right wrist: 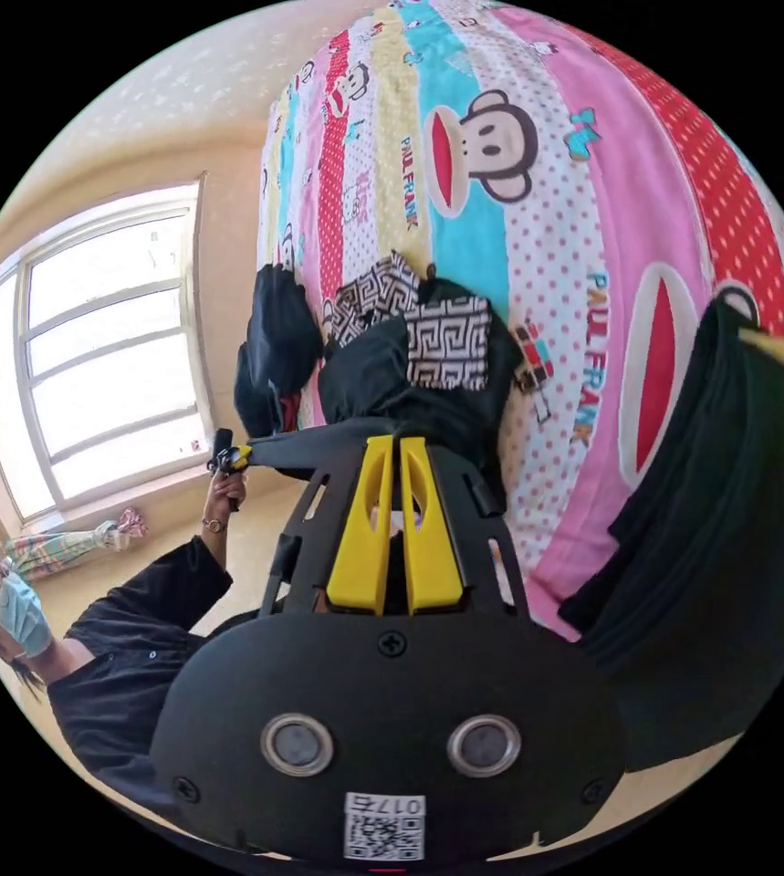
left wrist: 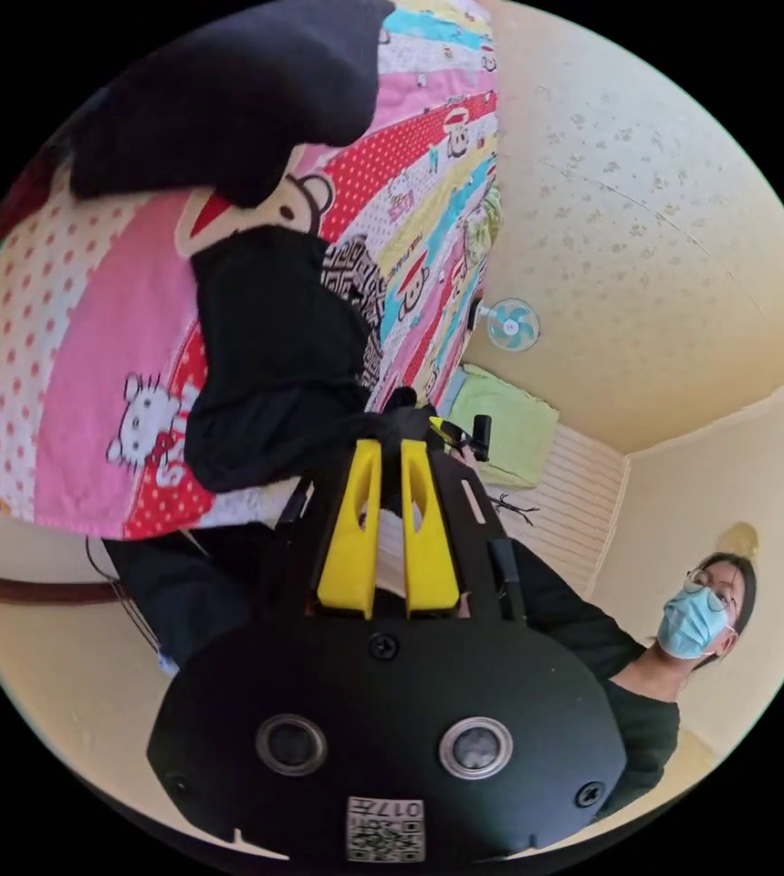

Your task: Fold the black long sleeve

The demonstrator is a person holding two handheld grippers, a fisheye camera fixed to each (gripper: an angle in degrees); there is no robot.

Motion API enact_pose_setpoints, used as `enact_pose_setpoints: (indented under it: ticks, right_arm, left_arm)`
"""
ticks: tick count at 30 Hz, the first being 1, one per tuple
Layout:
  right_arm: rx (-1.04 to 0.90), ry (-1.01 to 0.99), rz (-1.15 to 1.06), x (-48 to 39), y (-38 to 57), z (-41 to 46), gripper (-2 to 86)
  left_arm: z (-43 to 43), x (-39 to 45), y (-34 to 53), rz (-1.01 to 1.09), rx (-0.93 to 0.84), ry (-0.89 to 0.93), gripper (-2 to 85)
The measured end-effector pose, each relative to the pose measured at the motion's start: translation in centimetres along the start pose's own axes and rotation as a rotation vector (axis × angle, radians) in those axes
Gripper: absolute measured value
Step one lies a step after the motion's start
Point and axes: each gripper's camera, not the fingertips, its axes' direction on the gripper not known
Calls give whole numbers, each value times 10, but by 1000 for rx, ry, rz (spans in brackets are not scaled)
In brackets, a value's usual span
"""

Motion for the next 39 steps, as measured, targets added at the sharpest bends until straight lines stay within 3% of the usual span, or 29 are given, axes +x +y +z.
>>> enact_pose_setpoints:
  ticks: [3,5,7,11,14,16,18,20,25,32,36,39]
  right_arm:
    - [43,48,55,0,-56,6,72]
    - [63,94,99,2,-67,13,100]
    - [60,111,87,5,-62,29,115]
    - [20,202,116,29,-22,68,121]
    - [8,241,132,52,20,101,124]
    - [-57,213,153,71,44,132,123]
    - [-118,168,140,78,52,152,102]
    - [-139,177,103,73,59,157,52]
    - [-119,282,66,35,103,125,35]
    - [-425,405,123,46,166,166,46]
    - [-278,394,137,28,142,147,93]
    - [-155,299,83,4,98,141,103]
  left_arm:
    - [-3,2,-41,26,111,-105,155]
    - [0,-8,-47,19,150,-105,173]
    - [8,-20,-43,25,157,-132,171]
    - [45,-47,-10,24,121,-420,174]
    - [79,-63,5,81,54,-454,172]
    - [100,-80,5,41,-26,-514,156]
    - [105,-89,8,24,1,-586,102]
    - [102,-95,8,5,-40,-530,62]
    - [69,-88,43,26,-68,-390,42]
    - [68,-122,128,-175,-118,-497,82]
    - [53,-89,124,-124,81,-479,122]
    - [74,-51,80,11,46,-468,125]
